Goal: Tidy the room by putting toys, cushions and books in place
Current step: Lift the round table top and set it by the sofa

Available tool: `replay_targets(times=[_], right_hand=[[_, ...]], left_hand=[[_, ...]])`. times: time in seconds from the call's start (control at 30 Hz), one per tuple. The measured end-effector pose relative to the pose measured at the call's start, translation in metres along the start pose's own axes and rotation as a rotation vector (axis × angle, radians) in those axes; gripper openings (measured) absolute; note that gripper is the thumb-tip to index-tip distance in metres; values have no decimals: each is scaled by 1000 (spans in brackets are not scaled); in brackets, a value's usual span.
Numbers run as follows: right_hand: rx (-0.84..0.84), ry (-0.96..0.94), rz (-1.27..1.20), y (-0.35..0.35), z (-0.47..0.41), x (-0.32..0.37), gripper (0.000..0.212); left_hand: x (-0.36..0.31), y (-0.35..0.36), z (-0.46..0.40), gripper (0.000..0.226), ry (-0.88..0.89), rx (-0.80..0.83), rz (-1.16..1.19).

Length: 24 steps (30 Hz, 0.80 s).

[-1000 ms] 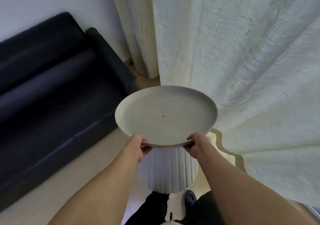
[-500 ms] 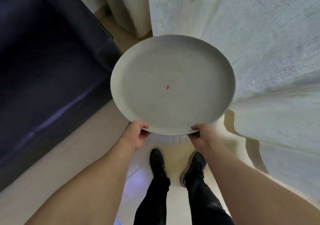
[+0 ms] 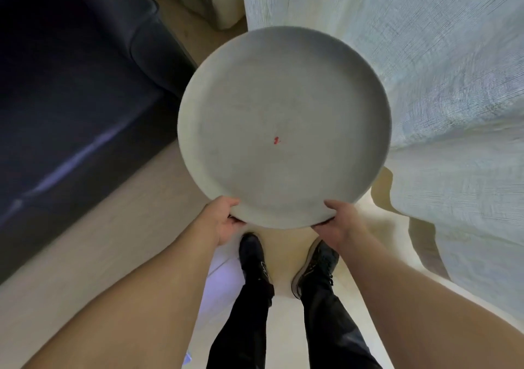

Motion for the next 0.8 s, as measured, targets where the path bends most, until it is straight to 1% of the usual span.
replay_targets(times=[0.1,0.13,0.17,0.2,0.23,0.27,0.33,0.37,0.4,0.43,0.5,0.53,0.57,0.6,0.67,0.8], right_hand=[[-23,13,9,-3,32,1,51],[-34,31,47,-5,51,3,54],[-25,39,105,-5,68,4,51],[-15,20,176,-6,90,7,37],[24,22,198,-4,113,11,18],[27,18,221,-4,142,15,14],[63,-36,276,-6,191,22,18],[75,-79,305,-7,207,27,33],[81,-113,329,-10,240,30,43],[80,-141,353,-10,258,31,45],[85,-192,420,-15,292,30,37],[113,-199,471,-19,305,28,27],[130,-203,526,-22,315,25,16],[142,-211,571,-25,324,24,10],[159,-230,635,-33,337,24,8],[259,-239,681,-33,369,22,8]], left_hand=[[3,3,32,33,-10,-29,-62],[2,3,48,35,1,-46,-93],[1,4,62,33,22,-59,-134],[0,7,82,27,63,-59,-171],[-2,11,107,21,101,-41,-196],[-1,14,136,18,143,-14,-221],[1,21,192,19,229,38,-338],[2,24,215,20,270,58,-410],[5,21,247,21,325,64,-462],[7,21,263,20,360,73,-511],[13,20,296,15,453,79,-594],[17,18,316,15,499,75,-620],[20,17,330,19,542,73,-635],[24,15,342,28,580,74,-655],[34,8,361,42,634,63,-700],[50,-9,377,35,690,-28,-701]])
Point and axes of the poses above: each hand's wrist, its own z-axis away from the middle knuckle, its own y-axis out of the palm, x = y × z, the point moved 3 cm from there along -z, towards the middle knuckle, and after that the axes turned 13 degrees about z, right-handed, at the moved point
